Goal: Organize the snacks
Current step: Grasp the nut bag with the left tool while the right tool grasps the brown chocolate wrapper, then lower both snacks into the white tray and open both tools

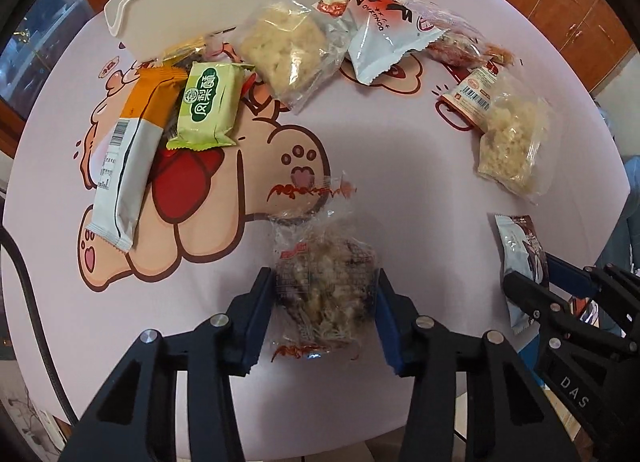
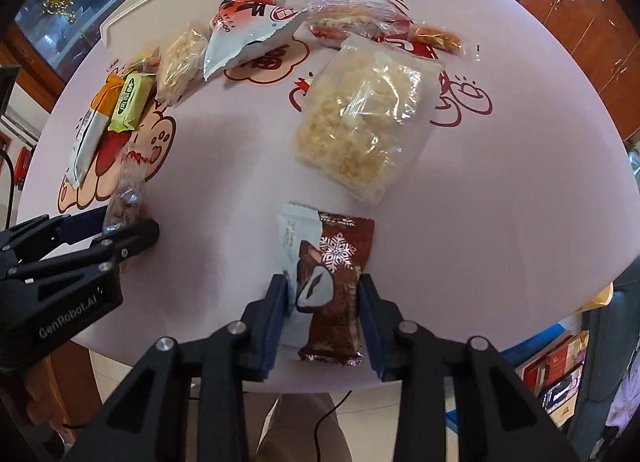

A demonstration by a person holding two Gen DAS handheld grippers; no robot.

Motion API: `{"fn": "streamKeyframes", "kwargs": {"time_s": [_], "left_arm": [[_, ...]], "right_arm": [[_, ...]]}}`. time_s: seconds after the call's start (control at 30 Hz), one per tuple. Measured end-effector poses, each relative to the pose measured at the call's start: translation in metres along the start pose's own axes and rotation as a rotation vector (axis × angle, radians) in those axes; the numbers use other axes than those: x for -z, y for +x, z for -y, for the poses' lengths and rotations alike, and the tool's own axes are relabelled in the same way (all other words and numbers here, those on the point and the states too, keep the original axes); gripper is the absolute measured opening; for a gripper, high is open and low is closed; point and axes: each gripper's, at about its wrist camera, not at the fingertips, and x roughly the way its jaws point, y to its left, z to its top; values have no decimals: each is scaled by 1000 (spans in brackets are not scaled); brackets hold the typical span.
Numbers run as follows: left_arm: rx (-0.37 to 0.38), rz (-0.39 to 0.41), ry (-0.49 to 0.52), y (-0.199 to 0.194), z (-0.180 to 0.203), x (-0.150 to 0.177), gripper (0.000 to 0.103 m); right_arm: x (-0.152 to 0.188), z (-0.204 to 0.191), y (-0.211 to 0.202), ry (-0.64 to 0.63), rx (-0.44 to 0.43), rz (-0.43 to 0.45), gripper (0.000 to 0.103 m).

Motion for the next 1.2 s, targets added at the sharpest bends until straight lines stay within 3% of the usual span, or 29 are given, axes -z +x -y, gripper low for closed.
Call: {"fn": "streamKeyframes", "kwargs": {"time_s": [0.17, 0.63, 0.97, 1.2], "left_arm": [[4, 11, -3, -12, -14, 6, 46], [-43, 140, 37, -71, -28, -19, 46], [-73, 295, 73, -134, -32, -70, 46], [-106, 358, 78, -155, -47, -103, 46]], "right_arm": [[-2, -5, -5, -5, -23, 2, 34], [-35, -14, -42, -35, -52, 104, 34], [-75, -22, -91, -49, -84, 211, 34], [-112, -30, -127, -82, -104, 305, 34]]}}
